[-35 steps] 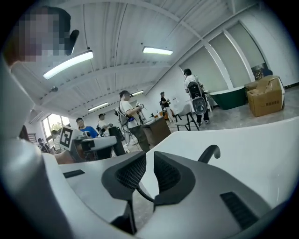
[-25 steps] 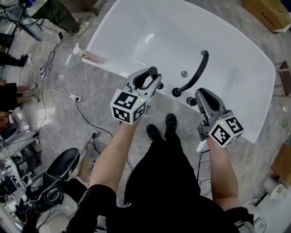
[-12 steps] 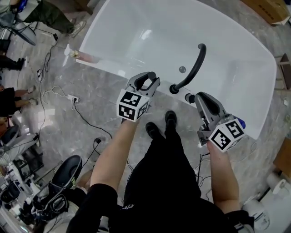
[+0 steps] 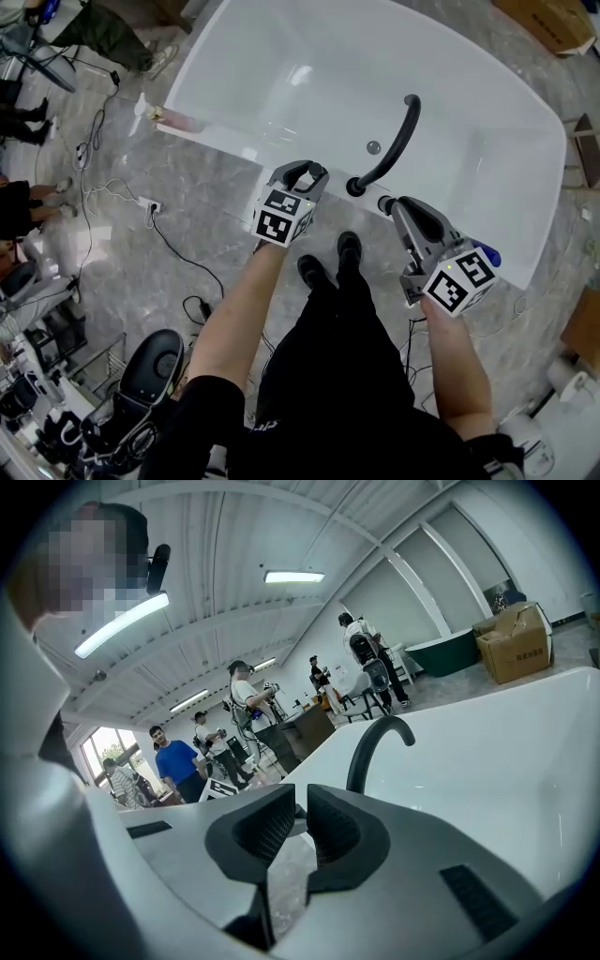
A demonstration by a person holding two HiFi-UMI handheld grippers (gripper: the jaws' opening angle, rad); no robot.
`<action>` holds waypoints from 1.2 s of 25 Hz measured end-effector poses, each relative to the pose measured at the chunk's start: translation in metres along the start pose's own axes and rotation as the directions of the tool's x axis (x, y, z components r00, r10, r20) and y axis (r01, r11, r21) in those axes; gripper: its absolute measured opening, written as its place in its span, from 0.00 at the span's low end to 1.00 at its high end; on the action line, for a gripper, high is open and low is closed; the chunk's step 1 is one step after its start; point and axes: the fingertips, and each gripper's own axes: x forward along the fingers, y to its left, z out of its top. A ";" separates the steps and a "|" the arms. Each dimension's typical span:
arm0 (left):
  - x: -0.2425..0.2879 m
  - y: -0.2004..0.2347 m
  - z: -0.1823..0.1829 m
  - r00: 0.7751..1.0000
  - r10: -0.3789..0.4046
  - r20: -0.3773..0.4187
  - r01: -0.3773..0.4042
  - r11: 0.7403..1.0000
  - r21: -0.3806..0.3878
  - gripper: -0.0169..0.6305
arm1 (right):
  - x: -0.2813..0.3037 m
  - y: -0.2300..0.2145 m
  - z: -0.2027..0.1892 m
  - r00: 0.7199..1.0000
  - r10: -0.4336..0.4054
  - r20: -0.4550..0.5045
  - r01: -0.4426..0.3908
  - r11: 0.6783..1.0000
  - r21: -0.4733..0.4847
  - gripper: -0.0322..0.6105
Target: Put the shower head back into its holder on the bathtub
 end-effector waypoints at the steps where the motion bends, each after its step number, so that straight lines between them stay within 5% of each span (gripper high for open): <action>1: 0.001 0.000 -0.002 1.000 0.002 -0.007 -0.002 1.000 -0.004 0.28 | 0.000 0.002 0.002 1.000 0.006 -0.004 -0.006 1.000 -0.003 0.13; 8: -0.020 0.002 0.018 0.999 0.026 0.026 -0.026 1.000 -0.016 0.33 | 0.000 0.019 0.024 0.999 0.038 -0.011 -0.039 0.999 -0.029 0.13; 16: -0.112 -0.012 0.089 0.984 0.100 0.145 -0.099 0.995 -0.014 0.34 | -0.008 0.069 0.084 0.995 0.099 0.003 -0.098 0.988 -0.123 0.14; 23: -0.187 -0.027 0.139 0.949 0.210 0.235 -0.202 0.978 -0.059 0.31 | -0.016 0.103 0.136 0.980 0.199 0.008 -0.192 0.955 -0.226 0.07; 30: -0.255 -0.021 0.172 0.884 0.323 0.338 -0.295 0.946 -0.131 0.28 | -0.024 0.131 0.172 0.956 0.292 0.040 -0.259 0.896 -0.361 0.07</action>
